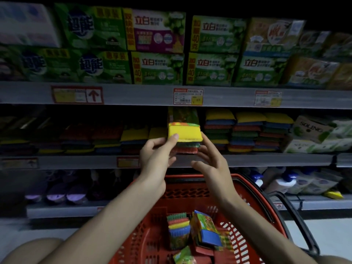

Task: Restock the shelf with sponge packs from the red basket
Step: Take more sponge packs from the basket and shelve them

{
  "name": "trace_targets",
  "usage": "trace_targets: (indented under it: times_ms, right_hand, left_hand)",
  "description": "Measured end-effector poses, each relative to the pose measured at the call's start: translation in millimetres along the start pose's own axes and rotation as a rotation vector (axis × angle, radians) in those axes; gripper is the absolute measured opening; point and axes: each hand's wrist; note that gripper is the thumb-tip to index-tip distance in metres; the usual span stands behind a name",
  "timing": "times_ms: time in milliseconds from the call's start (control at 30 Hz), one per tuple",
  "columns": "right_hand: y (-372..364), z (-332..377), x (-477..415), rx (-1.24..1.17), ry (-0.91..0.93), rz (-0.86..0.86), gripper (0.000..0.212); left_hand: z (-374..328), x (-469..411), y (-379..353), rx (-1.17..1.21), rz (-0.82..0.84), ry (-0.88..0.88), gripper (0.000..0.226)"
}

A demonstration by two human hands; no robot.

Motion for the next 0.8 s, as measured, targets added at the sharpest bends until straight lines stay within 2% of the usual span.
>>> trace_targets:
  times_ms: [200,433,667,800]
  right_hand:
    - [6.4,4.3,-15.9,0.003,0.032,0.016,0.077]
    - [10.8,6.2,-27.2,-0.028,-0.047,-0.019,0.077]
    - [12.6,3.5,-33.9,-0.010,-0.069,-0.063,0.073]
    - [13.0,2.7,-35.2,0.011,-0.057,-0.058,0.072]
  left_hand:
    - [-4.8,-12.3,-16.1,0.008,-0.020,-0.013,0.029]
    - [-9.0,-16.2,-29.5,0.016,-0.007,-0.001,0.023]
    - [-6.9,-23.7,-39.1,0.057,-0.070,0.058,0.015]
    - [-4.8,-21.0,-43.6,0.103,-0.061,0.083,0.045]
Point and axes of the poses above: each hand's wrist, its own x-axis away from the middle knuckle, its own y-axis out of the back of the hand, z = x × y, and after that the axes turned 7 degrees about -x, right-handed
